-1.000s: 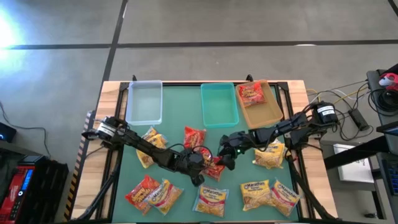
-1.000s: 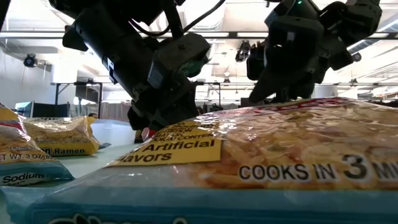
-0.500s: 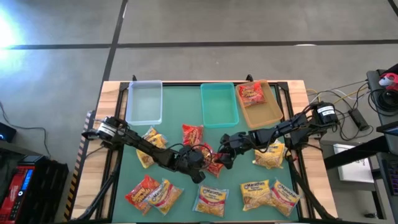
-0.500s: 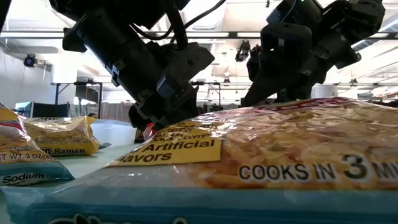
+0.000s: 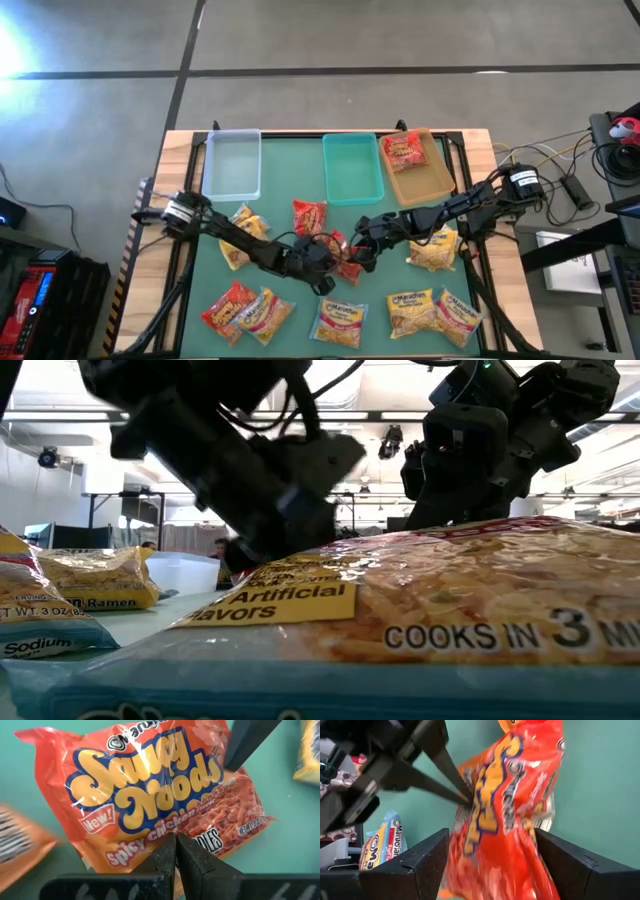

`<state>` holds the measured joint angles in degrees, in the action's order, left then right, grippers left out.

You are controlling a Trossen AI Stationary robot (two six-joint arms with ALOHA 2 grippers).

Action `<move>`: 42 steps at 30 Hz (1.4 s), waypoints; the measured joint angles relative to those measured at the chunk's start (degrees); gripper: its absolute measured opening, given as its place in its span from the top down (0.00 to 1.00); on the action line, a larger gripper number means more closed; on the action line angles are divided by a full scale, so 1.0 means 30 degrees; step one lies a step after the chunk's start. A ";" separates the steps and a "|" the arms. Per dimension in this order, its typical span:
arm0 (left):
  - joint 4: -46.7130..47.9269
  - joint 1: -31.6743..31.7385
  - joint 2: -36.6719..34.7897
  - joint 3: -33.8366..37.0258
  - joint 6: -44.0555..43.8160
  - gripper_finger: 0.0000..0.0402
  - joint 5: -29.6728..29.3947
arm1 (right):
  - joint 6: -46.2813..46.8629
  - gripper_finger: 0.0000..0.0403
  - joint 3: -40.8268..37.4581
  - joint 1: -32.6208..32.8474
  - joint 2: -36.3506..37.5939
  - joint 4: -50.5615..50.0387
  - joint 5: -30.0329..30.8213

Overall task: Sort Maruchan noodles
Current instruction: Put the orange noodle pack into the orange bin

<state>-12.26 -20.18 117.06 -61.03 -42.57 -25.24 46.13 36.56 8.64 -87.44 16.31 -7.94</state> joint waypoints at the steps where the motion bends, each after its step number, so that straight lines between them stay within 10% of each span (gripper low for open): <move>1: -0.0676 0.0000 0.0375 -0.0024 -0.0117 1.00 -0.0028 | 0.0021 0.34 -0.0026 0.0000 0.0000 -0.0051 0.0000; 27: -0.1861 0.0254 0.0122 0.0085 0.0739 1.00 0.0381 | -0.0420 0.81 0.0029 -0.0145 0.0114 -0.1445 -0.1256; 42: 0.1787 0.0452 -0.2419 0.0067 0.1534 1.00 -0.1892 | -0.4896 0.88 0.2190 -0.2159 0.2407 -0.7879 -0.2182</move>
<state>-6.90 -18.83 109.80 -60.83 -37.97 -30.92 31.44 43.13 2.17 -80.22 -7.33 -14.49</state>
